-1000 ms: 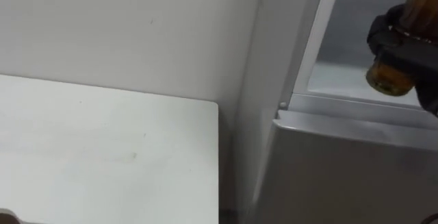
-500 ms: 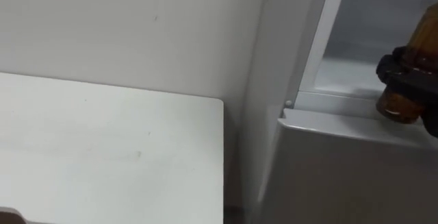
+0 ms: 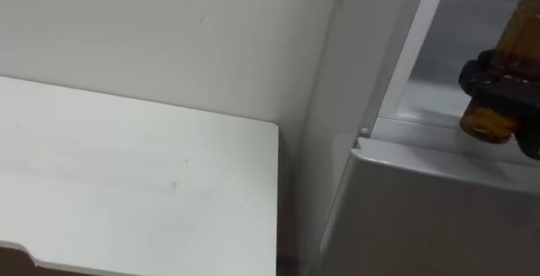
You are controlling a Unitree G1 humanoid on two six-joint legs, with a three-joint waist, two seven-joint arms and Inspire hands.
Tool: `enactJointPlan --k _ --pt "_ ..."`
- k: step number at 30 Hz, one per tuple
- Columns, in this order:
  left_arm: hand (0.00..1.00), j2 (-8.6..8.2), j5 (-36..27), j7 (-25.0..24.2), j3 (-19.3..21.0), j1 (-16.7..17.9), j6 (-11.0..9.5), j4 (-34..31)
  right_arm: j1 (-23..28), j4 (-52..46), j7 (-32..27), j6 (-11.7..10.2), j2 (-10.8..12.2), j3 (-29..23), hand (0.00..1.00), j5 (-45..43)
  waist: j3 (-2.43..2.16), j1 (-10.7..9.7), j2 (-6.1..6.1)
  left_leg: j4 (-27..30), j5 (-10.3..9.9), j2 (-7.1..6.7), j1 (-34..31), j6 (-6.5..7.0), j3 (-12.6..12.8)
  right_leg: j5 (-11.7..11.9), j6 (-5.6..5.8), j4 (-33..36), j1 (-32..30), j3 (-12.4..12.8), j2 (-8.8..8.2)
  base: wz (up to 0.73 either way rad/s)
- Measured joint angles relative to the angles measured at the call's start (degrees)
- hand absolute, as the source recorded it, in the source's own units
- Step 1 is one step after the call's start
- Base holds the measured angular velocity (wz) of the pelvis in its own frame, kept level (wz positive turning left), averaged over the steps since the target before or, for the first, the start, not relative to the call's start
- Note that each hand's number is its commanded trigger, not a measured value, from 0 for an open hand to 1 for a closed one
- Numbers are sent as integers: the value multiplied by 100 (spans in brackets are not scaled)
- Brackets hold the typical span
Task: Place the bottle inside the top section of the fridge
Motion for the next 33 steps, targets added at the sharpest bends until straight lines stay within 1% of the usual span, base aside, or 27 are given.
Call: enactJointPlan --k 7,10,13,18,22,23,25,28,29,33 --pt "0 8 -1 -40 1 2 9 -5 -159 182 -199 0 0 9 100 -19 1 114 1 37 0 -3 -32 0 -24 0 0 -4 -11 -22 -2 0" --pt "0 7 -2 -43 0 5 14 -5 -210 252 -315 2 0 9 100 153 4 167 7 37 0 -2 -44 0 -37 0 0 -5 -17 -42 -2 0" --pt "0 7 -1 -6 4 13 27 -5 -307 275 -449 2 0 9 100 399 8 154 18 37 0 -5 -61 0 -77 0 0 -5 -16 -76 -3 5" --pt "0 7 1 0 5 12 89 -19 -540 474 -567 3 0 10 100 401 7 156 29 46 0 -12 -77 0 -128 0 0 -7 -5 -135 -5 6" --pt "0 7 2 5 6 11 144 -21 -724 703 -544 3 -15 21 100 409 4 149 42 53 0 -16 -97 -1 -162 0 0 -15 -5 -146 -3 4" --pt "0 9 2 10 6 9 144 -29 -763 832 -545 2 -87 78 100 418 4 161 42 54 0 -19 -102 -1 -170 0 0 -17 -5 -153 -4 4" --pt "0 10 2 10 6 11 147 -27 -796 1012 -552 2 -160 176 100 431 4 186 43 53 0 -19 -100 -1 -170 0 0 -16 -4 -153 -4 0" --pt "0 10 152 -1 6 14 187 -50 -815 1341 -494 3 -171 229 100 443 3 206 46 54 0 -19 -100 -1 -166 0 0 -15 -8 -154 -4 0" --pt "0 12 177 -5 6 18 193 -73 -845 1418 -458 -52 -179 214 100 458 2 219 49 53 0 -18 -102 0 -168 0 0 -15 -10 -154 -5 0" --pt "0 32 223 -42 5 28 233 -178 -1046 1809 -318 -79 -211 238 100 546 -2 220 47 53 0 -17 -102 -1 -169 0 0 -14 -9 -159 -4 0"
